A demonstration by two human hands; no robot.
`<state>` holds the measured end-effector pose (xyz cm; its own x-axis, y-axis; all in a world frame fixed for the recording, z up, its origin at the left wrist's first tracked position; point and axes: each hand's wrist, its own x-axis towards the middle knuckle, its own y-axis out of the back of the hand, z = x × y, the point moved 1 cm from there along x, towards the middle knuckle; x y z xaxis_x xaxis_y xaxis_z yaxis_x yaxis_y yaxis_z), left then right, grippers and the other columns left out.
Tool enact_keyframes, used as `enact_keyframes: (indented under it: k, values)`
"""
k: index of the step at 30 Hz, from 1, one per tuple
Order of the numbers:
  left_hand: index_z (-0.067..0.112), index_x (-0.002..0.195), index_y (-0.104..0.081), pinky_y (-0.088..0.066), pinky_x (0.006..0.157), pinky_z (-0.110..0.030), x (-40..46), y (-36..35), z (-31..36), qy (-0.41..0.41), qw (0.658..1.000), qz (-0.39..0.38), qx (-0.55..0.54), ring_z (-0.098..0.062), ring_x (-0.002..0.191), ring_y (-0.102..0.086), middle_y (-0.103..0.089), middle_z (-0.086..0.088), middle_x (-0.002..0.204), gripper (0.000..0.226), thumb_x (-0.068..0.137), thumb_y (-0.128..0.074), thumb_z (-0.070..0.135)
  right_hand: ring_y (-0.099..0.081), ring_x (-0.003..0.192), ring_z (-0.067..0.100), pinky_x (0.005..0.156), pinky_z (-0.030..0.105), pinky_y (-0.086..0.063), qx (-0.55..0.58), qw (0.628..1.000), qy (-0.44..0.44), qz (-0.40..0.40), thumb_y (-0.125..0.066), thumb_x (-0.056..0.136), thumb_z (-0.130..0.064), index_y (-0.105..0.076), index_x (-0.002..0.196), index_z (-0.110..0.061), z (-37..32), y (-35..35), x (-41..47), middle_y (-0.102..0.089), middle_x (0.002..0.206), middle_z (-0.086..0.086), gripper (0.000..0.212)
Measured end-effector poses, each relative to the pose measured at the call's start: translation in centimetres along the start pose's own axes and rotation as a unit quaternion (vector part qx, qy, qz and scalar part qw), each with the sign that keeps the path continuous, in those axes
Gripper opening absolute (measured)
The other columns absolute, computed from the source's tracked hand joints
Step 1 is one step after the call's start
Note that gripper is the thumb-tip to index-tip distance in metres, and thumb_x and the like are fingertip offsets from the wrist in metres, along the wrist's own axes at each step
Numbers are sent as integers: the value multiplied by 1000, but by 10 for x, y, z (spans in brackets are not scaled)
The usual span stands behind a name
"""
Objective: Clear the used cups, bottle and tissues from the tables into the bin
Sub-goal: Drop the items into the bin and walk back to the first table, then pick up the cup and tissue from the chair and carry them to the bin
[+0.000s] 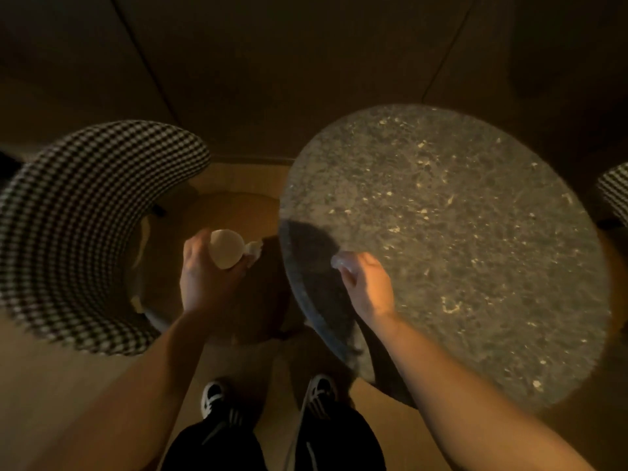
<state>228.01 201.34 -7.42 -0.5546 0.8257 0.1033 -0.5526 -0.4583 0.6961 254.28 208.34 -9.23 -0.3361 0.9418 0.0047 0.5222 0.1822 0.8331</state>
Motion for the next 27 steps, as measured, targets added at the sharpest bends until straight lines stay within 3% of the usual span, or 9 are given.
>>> enact_keyframes:
  k: [2, 5, 9, 13, 17, 20, 22, 24, 27]
  values:
    - [20, 132, -40, -41, 84, -32, 8, 21, -35, 29, 999, 5, 11, -19, 113, -48, -46, -5, 131, 79, 68, -81, 39, -57, 109, 15, 93, 16, -36, 22, 1000, 7, -7, -56, 90, -11, -67, 105, -17, -33, -27, 9, -64, 113, 1, 20]
    - [18, 133, -38, -43, 81, -38, 23, 45, -82, 91, 995, -8, 31, -26, 112, -50, -46, -7, 130, 87, 64, -79, 51, -56, 111, 20, 96, 27, -42, 30, 999, 5, -32, -52, 92, -9, -66, 109, -14, -83, -69, 24, -63, 115, 6, 23]
    - [16, 131, -40, -46, 77, -39, 42, 67, -127, 66, 996, -45, 30, -27, 107, -52, -47, -9, 125, 86, 63, -82, 47, -58, 105, 19, 91, 29, -46, 38, 998, 4, -59, -53, 93, -13, -64, 111, -15, -135, -129, 40, -61, 111, 5, 21]
    - [16, 133, -40, -44, 77, -35, 62, 63, -158, 55, 996, -60, 21, -17, 107, -48, -47, -7, 127, 86, 64, -81, 46, -57, 103, 20, 85, 37, -52, 40, 993, -69, -85, -51, 94, -19, -56, 116, -19, -141, -187, 57, -54, 113, 2, 23]
    - [22, 133, -37, -44, 75, -33, 86, 34, -191, 42, 996, -77, 13, -8, 105, -42, -46, -2, 126, 85, 64, -78, 50, -48, 114, 19, 92, 40, -47, -12, 990, -81, -114, -47, 94, -28, -46, 129, -25, -109, -255, 93, -47, 124, 2, 36]
    - [25, 133, -36, -43, 74, -31, 104, 6, -213, 34, 996, -81, 12, -8, 106, -41, -45, -1, 128, 84, 63, -75, 53, -39, 126, 23, 102, 39, -40, -58, 984, -68, -155, -48, 92, -30, -38, 137, -28, -76, -312, 121, -40, 138, 3, 46]
    - [26, 134, -36, -40, 75, -26, 112, -7, -223, 43, 997, -65, 5, -6, 108, -39, -44, 0, 130, 85, 63, -72, 55, -25, 138, 28, 110, 43, -30, -91, 974, -62, -199, -47, 92, -42, -29, 142, -33, -58, -345, 131, -27, 151, 4, 54]
    - [28, 135, -35, -36, 76, -20, 115, -15, -228, 59, 997, -53, -1, -2, 110, -36, -42, 3, 133, 85, 63, -72, 55, -2, 146, 31, 116, 48, -11, -117, 964, -47, -235, -43, 89, -61, -15, 147, -38, -45, -370, 132, -5, 159, 4, 69]
    - [23, 136, -37, -29, 74, -14, 111, -23, -230, 57, 997, -53, -2, 0, 109, -34, -42, 0, 134, 84, 66, -75, 49, 26, 142, 32, 110, 53, 18, -134, 967, -21, -217, -38, 74, -83, 11, 146, -44, -35, -390, 128, 26, 157, 2, 96]
